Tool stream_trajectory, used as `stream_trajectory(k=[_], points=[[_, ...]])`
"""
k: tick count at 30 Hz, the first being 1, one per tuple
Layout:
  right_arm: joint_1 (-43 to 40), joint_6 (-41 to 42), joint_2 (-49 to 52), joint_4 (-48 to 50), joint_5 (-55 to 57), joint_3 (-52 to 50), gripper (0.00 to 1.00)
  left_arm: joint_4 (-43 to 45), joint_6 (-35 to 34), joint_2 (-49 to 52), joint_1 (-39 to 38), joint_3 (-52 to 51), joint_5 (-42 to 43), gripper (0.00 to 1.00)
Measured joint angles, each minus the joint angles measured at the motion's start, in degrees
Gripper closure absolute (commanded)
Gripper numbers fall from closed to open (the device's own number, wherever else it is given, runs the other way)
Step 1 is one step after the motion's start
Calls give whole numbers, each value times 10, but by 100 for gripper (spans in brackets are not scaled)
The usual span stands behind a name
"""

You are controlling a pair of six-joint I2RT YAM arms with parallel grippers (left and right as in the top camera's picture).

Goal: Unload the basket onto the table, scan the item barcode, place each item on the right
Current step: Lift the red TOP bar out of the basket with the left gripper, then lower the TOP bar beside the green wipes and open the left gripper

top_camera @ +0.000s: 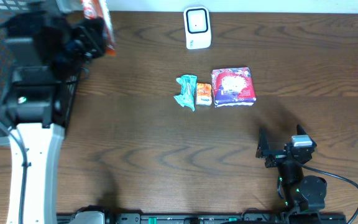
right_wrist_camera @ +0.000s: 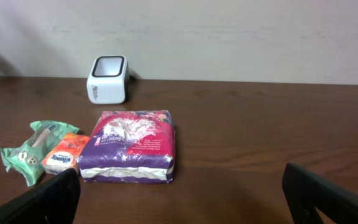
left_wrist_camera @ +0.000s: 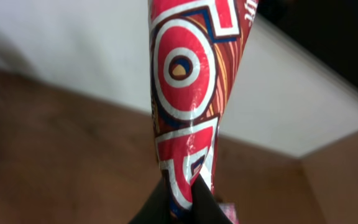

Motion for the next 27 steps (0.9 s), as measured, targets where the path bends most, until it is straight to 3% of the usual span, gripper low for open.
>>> stream_trajectory(k=[14,27], points=[[0,0,0,0,0,0,1,-130,82,177,-120,0,-85,93],[0,0,0,0,0,0,1,-129,18,377,-155,0,-141,93]])
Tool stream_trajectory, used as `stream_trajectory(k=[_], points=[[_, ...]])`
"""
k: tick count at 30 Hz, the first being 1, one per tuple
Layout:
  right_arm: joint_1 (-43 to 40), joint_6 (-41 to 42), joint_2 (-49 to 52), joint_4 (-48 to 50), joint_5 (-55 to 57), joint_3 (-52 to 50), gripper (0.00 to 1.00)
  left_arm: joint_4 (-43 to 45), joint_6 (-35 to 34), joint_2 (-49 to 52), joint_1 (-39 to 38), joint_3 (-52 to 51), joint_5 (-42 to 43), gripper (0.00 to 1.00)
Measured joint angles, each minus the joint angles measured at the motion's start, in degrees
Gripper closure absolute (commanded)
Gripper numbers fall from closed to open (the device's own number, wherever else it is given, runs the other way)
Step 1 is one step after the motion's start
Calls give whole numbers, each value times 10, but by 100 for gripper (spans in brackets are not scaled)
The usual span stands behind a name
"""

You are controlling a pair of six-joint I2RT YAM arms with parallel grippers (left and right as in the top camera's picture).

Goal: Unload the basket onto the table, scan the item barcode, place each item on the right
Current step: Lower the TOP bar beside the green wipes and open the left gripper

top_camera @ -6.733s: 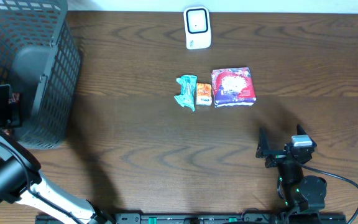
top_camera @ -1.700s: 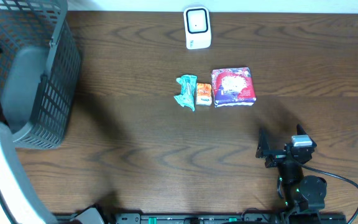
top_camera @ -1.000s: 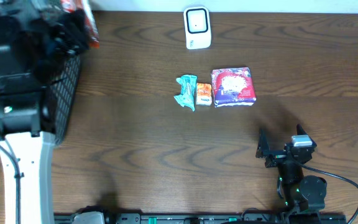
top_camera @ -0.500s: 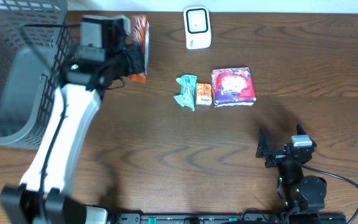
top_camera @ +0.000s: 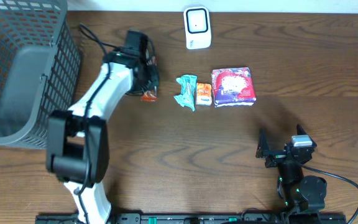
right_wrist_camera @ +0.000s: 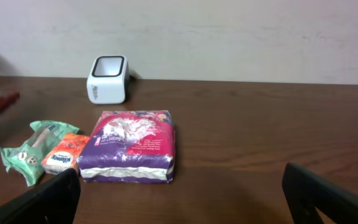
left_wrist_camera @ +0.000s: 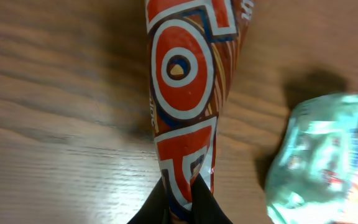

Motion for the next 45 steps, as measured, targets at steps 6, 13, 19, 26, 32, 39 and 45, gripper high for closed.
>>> stream_trajectory(k=[6,13,19,26,32,39,45], points=[[0,0,0,0,0,0,1,20,-11,53,-33,0,-3,93],[0,0,0,0,0,0,1,58,-17,60,-40,0,-3,78],[0,0,0,0,0,0,1,60,-32,60,-39,0,-3,66],[0,0,0,0,0,0,1,55,-33,52,-39,0,2,55],[0,0,0,0,0,0,1,51,-35,-47,-28,0,6,39],[0,0,0,0,0,0,1,-18,-34,-160,0,0,-3,28],[0,0,0,0,0,0,1,-85,-33,-172,34,0,-25,2]])
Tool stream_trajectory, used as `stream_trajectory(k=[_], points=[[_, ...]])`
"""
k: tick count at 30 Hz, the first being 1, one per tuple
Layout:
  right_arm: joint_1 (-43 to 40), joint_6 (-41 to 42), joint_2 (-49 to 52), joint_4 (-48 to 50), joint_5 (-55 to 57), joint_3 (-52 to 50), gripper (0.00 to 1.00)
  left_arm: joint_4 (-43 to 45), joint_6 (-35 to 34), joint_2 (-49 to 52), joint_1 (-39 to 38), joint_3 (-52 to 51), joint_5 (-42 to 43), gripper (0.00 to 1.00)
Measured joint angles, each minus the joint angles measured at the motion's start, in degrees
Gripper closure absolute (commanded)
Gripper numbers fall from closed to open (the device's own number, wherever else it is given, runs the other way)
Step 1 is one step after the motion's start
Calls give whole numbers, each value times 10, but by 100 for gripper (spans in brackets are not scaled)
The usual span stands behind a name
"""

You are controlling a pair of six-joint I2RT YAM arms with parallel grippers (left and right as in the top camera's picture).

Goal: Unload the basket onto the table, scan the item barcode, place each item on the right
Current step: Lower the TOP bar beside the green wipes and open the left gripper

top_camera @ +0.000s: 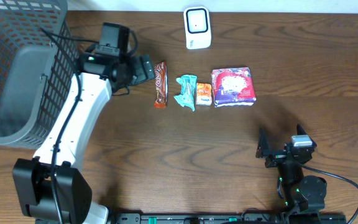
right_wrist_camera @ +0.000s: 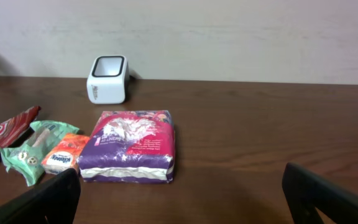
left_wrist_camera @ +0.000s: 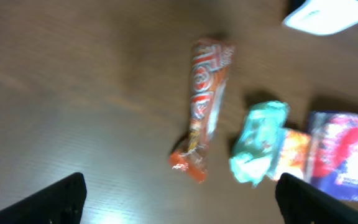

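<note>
A red snack bar [top_camera: 160, 84] lies flat on the table, at the left end of a row with a teal packet [top_camera: 186, 91], an orange packet [top_camera: 203, 94] and a purple pack [top_camera: 232, 86]. The white barcode scanner [top_camera: 197, 28] stands at the far edge. My left gripper [top_camera: 144, 68] hovers open just left of the bar, holding nothing. In the left wrist view the bar [left_wrist_camera: 202, 109] lies ahead between the wide-apart fingers [left_wrist_camera: 51, 200]. My right gripper [top_camera: 281, 148] rests open near the front right, facing the purple pack [right_wrist_camera: 132, 146] and the scanner [right_wrist_camera: 107, 78].
A grey wire basket [top_camera: 17, 62] fills the far left of the table. The left arm reaches from the front left up past the basket. Bare brown tabletop [top_camera: 185, 162] lies between the row of items and the right gripper.
My left gripper has let go of the red bar. The bar now lies on the table left of the teal packet. The gripper stands open, higher and further left.
My left gripper first held the red bar up at the far left beside the basket. Then it held the bar low over the table beside the teal packet. Now the bar lies in the row and the gripper is open. The right arm has stayed still.
</note>
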Motion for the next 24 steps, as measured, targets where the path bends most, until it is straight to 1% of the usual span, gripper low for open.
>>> stream_trajectory(k=[7,24], points=[[0,0,0,0,0,0,1,-75,1,0,21,0,-9,2],[0,0,0,0,0,0,1,-77,1,0,20,0,-9,2]])
